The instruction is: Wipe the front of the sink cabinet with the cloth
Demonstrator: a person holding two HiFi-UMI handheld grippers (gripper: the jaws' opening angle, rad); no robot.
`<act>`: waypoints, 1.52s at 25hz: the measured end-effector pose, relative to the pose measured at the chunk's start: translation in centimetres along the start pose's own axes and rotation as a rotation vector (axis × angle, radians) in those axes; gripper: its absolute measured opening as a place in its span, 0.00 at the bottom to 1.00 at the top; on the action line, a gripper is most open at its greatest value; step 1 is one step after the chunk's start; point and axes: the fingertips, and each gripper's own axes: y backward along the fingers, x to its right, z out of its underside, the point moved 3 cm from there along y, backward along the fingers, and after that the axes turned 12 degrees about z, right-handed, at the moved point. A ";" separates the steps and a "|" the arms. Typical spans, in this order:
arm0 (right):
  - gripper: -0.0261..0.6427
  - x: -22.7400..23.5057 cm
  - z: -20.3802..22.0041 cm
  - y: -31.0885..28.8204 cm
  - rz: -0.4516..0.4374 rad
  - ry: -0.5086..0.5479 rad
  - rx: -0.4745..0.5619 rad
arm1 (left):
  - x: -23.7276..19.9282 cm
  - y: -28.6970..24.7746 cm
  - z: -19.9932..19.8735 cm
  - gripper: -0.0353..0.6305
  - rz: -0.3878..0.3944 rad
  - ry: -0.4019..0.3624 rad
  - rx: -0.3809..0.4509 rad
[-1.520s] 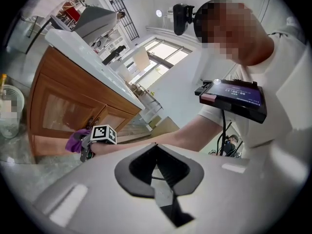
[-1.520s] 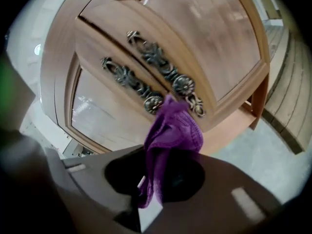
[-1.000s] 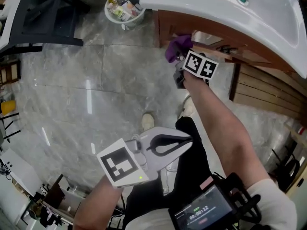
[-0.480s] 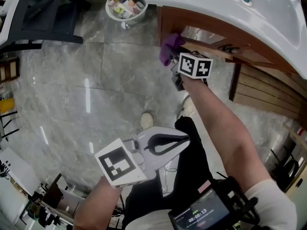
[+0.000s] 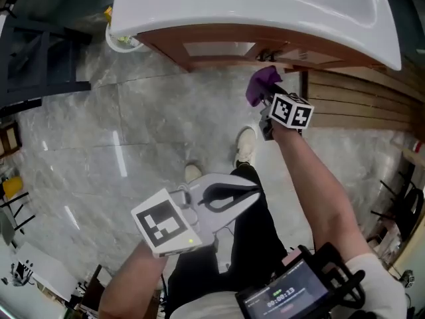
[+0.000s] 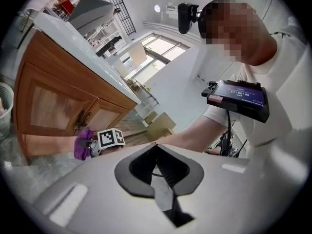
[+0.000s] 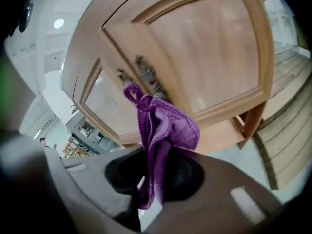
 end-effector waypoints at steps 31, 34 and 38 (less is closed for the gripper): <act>0.16 9.4 -3.9 -2.2 0.214 -0.004 0.003 | -2.9 -4.6 -4.0 0.06 0.017 -0.012 -0.043; 0.16 6.4 -3.0 -3.0 0.172 0.018 -0.016 | -2.4 -3.4 -3.8 0.06 -0.004 -0.011 -0.029; 0.16 3.4 -1.6 -5.1 0.121 0.044 -0.041 | -3.2 -2.3 -3.1 0.06 -0.031 -0.007 -0.010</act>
